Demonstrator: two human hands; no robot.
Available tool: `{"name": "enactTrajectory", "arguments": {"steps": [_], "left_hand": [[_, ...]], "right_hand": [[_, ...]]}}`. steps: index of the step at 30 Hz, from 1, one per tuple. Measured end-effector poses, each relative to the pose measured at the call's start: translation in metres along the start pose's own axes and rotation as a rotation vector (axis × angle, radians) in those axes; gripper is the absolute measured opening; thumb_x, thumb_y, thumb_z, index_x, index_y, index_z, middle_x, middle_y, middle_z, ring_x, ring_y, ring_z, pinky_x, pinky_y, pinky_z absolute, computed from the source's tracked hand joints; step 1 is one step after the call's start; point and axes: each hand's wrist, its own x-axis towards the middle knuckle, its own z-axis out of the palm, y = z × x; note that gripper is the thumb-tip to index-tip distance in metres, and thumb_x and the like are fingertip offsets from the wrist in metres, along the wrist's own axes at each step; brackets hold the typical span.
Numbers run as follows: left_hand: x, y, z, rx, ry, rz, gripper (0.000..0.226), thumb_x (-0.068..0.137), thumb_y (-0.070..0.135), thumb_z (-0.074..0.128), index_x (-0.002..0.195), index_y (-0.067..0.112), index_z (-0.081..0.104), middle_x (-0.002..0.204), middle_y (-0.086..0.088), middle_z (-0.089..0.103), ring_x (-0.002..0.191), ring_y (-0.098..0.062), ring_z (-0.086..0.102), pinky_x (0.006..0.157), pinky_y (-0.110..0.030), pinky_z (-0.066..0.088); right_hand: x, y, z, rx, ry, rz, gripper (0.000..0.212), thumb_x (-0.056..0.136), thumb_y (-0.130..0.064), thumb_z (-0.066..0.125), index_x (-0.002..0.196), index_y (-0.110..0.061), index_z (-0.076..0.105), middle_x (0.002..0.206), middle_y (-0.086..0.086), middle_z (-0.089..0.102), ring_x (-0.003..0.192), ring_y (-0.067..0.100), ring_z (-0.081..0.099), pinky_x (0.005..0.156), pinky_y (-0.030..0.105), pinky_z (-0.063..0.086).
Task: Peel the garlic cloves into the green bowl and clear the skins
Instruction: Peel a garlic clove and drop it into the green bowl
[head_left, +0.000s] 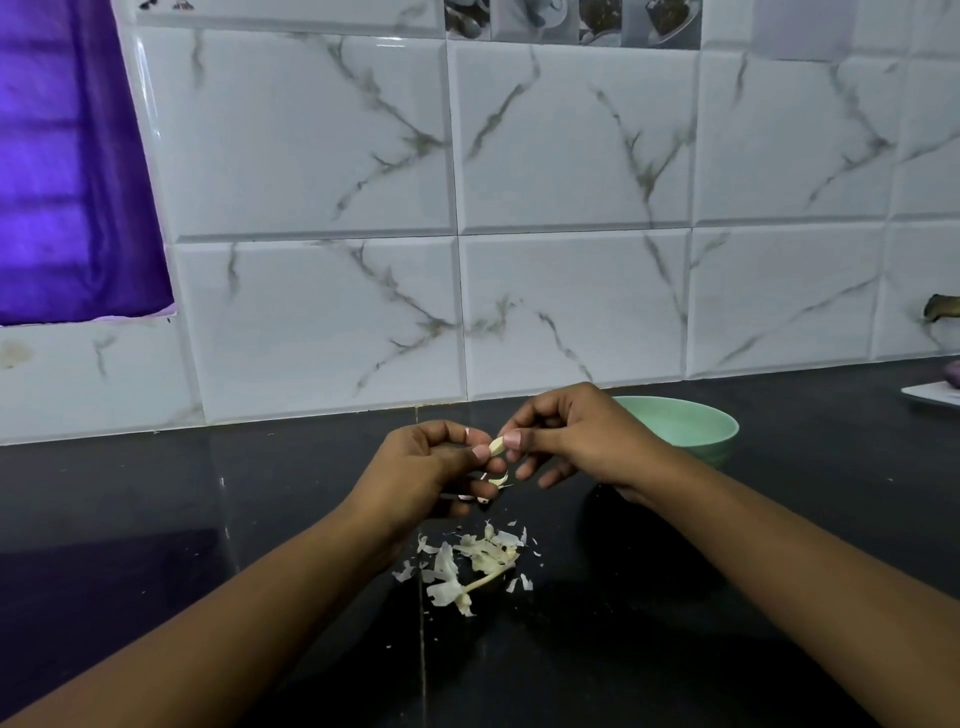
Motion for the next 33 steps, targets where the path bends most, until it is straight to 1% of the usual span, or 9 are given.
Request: {"name": "enactTrajectory", "arguments": {"steps": [2,6,8,12,14,17,20,27,33], "left_hand": [[-0.001,0.002,0.000,0.043,0.012,0.079,0.007,0.090,0.005,0.061,0.096,0.010,0.059,0.074,-0.004,0.074,0.055,-0.011,0.066,0.045,-0.016,0.044],[-0.003,0.002,0.001,0.435,0.074,0.337,0.010,0.089,0.009,0.064,0.092,0.018,0.059,0.066,0.006,0.072,0.060,-0.009,0.069,0.051,-0.018,0.049],[-0.003,0.002,0.002,0.482,0.096,0.388,0.010,0.088,0.011,0.065,0.091,0.019,0.060,0.066,0.007,0.072,0.062,-0.007,0.069,0.052,-0.018,0.051],[-0.001,0.000,0.002,0.393,0.099,0.305,0.009,0.087,0.016,0.068,0.096,0.018,0.067,0.074,0.004,0.074,0.066,-0.009,0.071,0.052,-0.018,0.051],[0.000,0.000,0.002,0.316,0.077,0.224,0.009,0.085,0.017,0.069,0.093,0.014,0.070,0.076,-0.001,0.075,0.068,-0.012,0.072,0.053,-0.019,0.051],[0.001,0.000,0.001,0.153,0.071,0.154,0.003,0.085,0.009,0.068,0.086,0.009,0.070,0.076,-0.009,0.075,0.067,-0.014,0.072,0.051,-0.019,0.051],[0.001,0.002,0.000,0.051,0.068,0.097,0.003,0.085,0.008,0.067,0.086,0.006,0.069,0.077,-0.011,0.075,0.067,-0.014,0.072,0.052,-0.020,0.052],[0.000,0.003,0.000,0.027,0.070,0.085,0.004,0.084,0.009,0.068,0.087,0.006,0.069,0.078,-0.012,0.075,0.071,-0.016,0.072,0.052,-0.020,0.051],[-0.002,0.001,0.000,0.174,0.103,0.164,0.005,0.083,0.009,0.070,0.079,0.012,0.069,0.074,-0.006,0.075,0.068,-0.012,0.072,0.052,-0.018,0.051]], "right_hand": [[-0.001,-0.001,-0.001,0.076,0.001,0.047,0.006,0.086,-0.011,0.066,0.082,-0.007,0.068,0.070,0.004,0.069,0.062,0.012,0.066,0.052,0.022,0.053],[-0.002,-0.003,0.000,0.192,0.027,0.147,0.010,0.085,-0.009,0.066,0.075,-0.008,0.066,0.065,0.006,0.067,0.055,0.013,0.064,0.053,0.024,0.054],[-0.002,-0.004,0.000,0.233,0.033,0.168,0.011,0.084,-0.008,0.065,0.073,-0.008,0.066,0.064,0.006,0.067,0.054,0.013,0.065,0.053,0.024,0.054],[-0.002,-0.004,0.002,0.262,0.061,0.154,0.015,0.084,-0.007,0.066,0.069,-0.010,0.066,0.066,0.007,0.069,0.056,0.012,0.066,0.054,0.022,0.055],[-0.002,-0.003,0.005,0.254,0.077,0.116,0.011,0.084,-0.007,0.067,0.073,-0.009,0.065,0.069,0.008,0.071,0.057,0.011,0.066,0.054,0.020,0.055],[-0.002,-0.003,0.007,0.264,0.071,0.062,0.005,0.085,-0.007,0.066,0.080,-0.007,0.066,0.070,0.007,0.070,0.060,0.011,0.067,0.054,0.018,0.055],[-0.002,-0.004,0.006,0.291,0.032,0.047,0.004,0.087,-0.005,0.063,0.084,-0.005,0.065,0.070,0.005,0.070,0.061,0.011,0.068,0.055,0.018,0.055],[-0.005,-0.011,0.001,0.308,-0.026,0.067,0.006,0.086,-0.006,0.064,0.087,-0.002,0.068,0.074,0.008,0.071,0.065,0.013,0.069,0.056,0.020,0.056],[-0.006,-0.010,0.003,0.136,0.053,0.048,0.005,0.086,-0.003,0.065,0.081,-0.002,0.067,0.065,0.007,0.069,0.057,0.012,0.067,0.050,0.019,0.053]]}}
